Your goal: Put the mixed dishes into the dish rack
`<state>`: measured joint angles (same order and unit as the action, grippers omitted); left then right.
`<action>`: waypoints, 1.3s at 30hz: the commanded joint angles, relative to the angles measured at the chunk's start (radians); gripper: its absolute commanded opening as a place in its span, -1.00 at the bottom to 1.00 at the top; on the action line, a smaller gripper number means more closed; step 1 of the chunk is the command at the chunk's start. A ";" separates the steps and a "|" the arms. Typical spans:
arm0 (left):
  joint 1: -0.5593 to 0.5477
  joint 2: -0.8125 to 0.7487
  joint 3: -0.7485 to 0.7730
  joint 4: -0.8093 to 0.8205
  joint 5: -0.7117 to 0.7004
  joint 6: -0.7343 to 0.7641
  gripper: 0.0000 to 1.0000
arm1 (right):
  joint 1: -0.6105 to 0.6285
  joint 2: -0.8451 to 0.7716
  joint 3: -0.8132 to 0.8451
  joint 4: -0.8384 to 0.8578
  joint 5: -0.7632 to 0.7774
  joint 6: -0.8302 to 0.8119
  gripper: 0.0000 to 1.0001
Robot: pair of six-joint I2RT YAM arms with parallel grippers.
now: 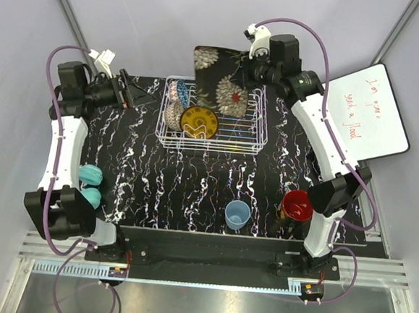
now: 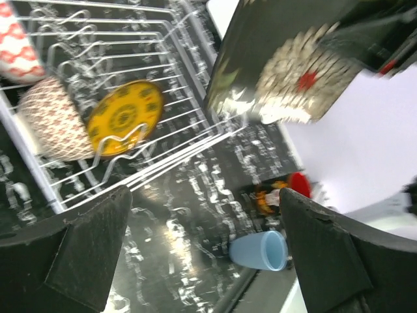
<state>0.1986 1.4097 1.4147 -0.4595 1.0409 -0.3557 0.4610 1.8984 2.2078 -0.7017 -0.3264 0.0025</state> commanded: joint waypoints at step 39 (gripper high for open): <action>-0.289 0.351 -0.091 -0.094 -0.745 0.547 0.00 | 0.079 0.156 0.098 0.179 0.595 -0.527 -1.00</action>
<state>-0.0597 1.7569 1.3506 -0.5728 0.3206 0.1383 0.5278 2.1902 2.2932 -0.6773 0.2691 -0.5323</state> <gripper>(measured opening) 0.609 0.224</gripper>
